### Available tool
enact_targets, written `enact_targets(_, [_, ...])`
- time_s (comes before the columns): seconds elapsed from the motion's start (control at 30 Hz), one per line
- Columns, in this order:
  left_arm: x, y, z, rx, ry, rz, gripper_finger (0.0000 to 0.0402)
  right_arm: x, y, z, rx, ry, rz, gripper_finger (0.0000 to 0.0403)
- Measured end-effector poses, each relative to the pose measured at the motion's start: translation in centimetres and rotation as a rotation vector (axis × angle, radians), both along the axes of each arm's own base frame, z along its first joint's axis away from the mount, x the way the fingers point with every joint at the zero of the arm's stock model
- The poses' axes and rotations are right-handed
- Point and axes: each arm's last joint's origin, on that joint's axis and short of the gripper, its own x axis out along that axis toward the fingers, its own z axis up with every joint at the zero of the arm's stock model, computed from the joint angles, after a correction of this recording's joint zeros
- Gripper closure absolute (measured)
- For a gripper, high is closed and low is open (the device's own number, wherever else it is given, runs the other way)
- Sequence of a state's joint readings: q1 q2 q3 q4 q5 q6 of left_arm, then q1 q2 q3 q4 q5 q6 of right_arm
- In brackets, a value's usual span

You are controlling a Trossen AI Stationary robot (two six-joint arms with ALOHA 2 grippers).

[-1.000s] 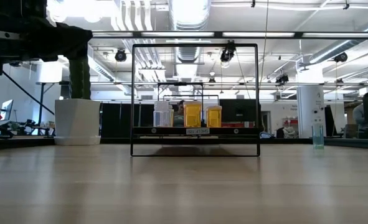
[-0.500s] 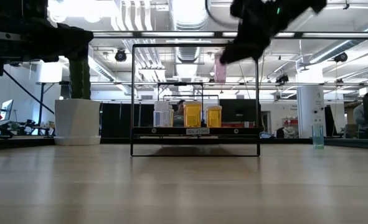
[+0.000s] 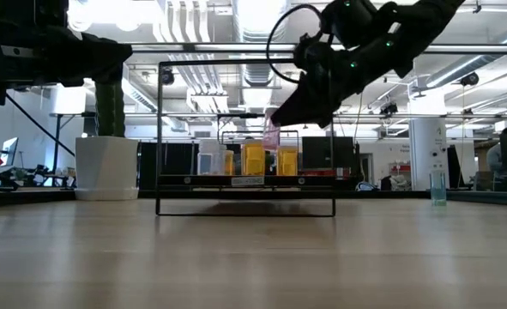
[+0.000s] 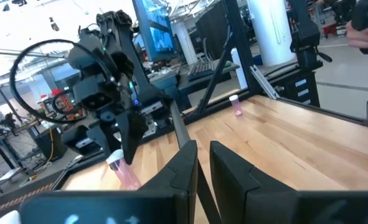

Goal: Pick and place medicine bottles onto shelf by color
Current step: Put the left pink transparent pill bottle on the shelf

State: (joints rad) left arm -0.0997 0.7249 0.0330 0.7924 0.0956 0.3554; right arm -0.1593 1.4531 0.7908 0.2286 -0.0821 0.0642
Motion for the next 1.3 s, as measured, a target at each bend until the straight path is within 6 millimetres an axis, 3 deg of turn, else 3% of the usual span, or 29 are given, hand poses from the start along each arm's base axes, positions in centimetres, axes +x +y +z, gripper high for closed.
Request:
enact_targets(0.27, [0.1, 0.0, 0.0, -0.001, -0.003, 0.003, 0.0378, 0.8, -0.3, 0.8, -0.038, 0.0, 0.032, 0.0329])
enact_targets(0.57, [0.1, 0.0, 0.0, -0.002, -0.001, 0.004, 0.0378, -2.1, -1.1, 4.7, -0.164, 0.007, -0.015, 0.0331])
enact_targets(0.73, [0.1, 0.0, 0.0, -0.002, -0.003, 0.004, 0.0378, -2.6, -1.7, 2.7, -0.14, 0.027, 0.044, 0.0331])
enact_targets(0.97, [0.2, 0.0, 0.0, -0.002, -0.009, 0.004, 0.0378, -0.6, -2.1, -1.0, -0.132, -0.007, 0.173, 0.0332])
enact_targets(1.3, [0.3, 0.0, -0.2, 0.0, 0.007, 0.004, 0.0378, 2.1, -4.3, -2.4, -0.086, -0.015, 0.257, 0.0332])
